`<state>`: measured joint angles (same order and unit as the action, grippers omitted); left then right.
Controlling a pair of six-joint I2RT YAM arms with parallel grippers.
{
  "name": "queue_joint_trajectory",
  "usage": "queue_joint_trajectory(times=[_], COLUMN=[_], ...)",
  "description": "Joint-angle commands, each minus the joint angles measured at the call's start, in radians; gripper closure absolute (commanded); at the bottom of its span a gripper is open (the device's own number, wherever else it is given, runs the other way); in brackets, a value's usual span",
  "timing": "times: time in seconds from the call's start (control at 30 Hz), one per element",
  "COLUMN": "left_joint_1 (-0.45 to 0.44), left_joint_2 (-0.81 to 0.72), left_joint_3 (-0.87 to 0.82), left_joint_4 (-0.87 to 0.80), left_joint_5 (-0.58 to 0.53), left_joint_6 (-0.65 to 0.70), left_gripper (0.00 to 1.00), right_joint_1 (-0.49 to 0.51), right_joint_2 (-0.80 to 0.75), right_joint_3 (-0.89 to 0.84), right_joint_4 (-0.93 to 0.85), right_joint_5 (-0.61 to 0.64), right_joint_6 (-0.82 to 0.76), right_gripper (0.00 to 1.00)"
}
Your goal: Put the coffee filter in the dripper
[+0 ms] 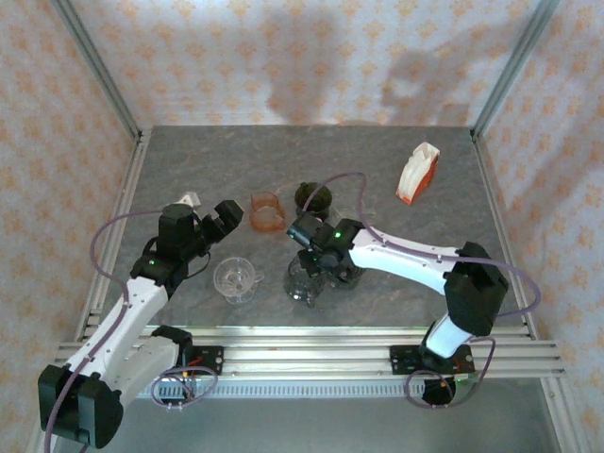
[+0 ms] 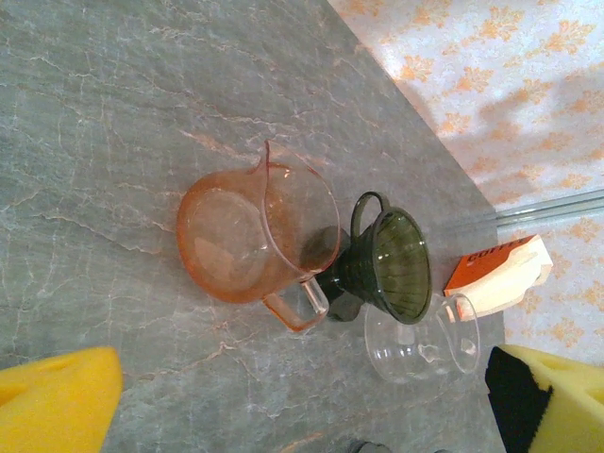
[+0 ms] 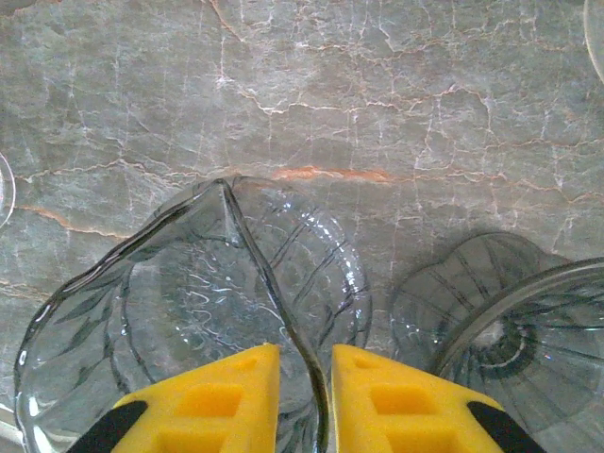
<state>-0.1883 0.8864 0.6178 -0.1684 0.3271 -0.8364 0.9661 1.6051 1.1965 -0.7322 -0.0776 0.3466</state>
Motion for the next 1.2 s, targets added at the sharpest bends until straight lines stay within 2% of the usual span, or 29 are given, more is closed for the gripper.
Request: queue_joint_trajectory(times=[0.0, 0.1, 0.17, 0.23, 0.47, 0.53, 0.67, 0.87, 1.17], left_joint_1=[-0.003, -0.002, -0.002, -0.003, -0.003, -0.003, -0.003, -0.003, -0.004], left_joint_2=[0.005, 0.002, -0.001, -0.010, -0.030, -0.028, -0.023, -0.023, -0.024], left_joint_3=[-0.011, -0.006, 0.000, 0.005, 0.003, -0.002, -0.009, -0.014, -0.021], left_joint_4=[0.015, 0.013, 0.006, 0.006, -0.003, 0.005, 0.011, 0.005, 0.001], left_joint_5=[0.010, 0.013, 0.016, 0.025, 0.028, 0.027, 0.026, 0.021, 0.009], left_joint_6=[0.002, -0.001, -0.001, -0.004, -0.011, -0.016, -0.023, -0.021, -0.020], left_gripper=[0.00, 0.00, 0.00, 0.00, 0.00, 0.00, 0.00, 0.00, 0.00], right_joint_1=[0.006, 0.006, 0.005, 0.000, -0.145, -0.199, -0.276, -0.298, -0.301], right_joint_2=[-0.041, -0.074, -0.117, -0.165, -0.367, -0.416, -0.416, -0.405, -0.343], right_joint_3=[-0.013, -0.013, -0.029, -0.052, -0.209, -0.266, -0.327, -0.382, -0.409], right_joint_4=[0.009, -0.001, 0.004, 0.005, 0.014, 0.026, 0.028, 0.072, 0.106], right_joint_5=[0.036, 0.078, 0.125, 0.162, 0.161, 0.127, 0.040, -0.005, -0.019], right_joint_6=[0.009, 0.021, 0.045, 0.076, 0.279, 0.336, 0.404, 0.450, 0.452], right_gripper=[0.71, 0.62, 0.50, 0.43, 0.35, 0.35, 0.37, 0.42, 0.60])
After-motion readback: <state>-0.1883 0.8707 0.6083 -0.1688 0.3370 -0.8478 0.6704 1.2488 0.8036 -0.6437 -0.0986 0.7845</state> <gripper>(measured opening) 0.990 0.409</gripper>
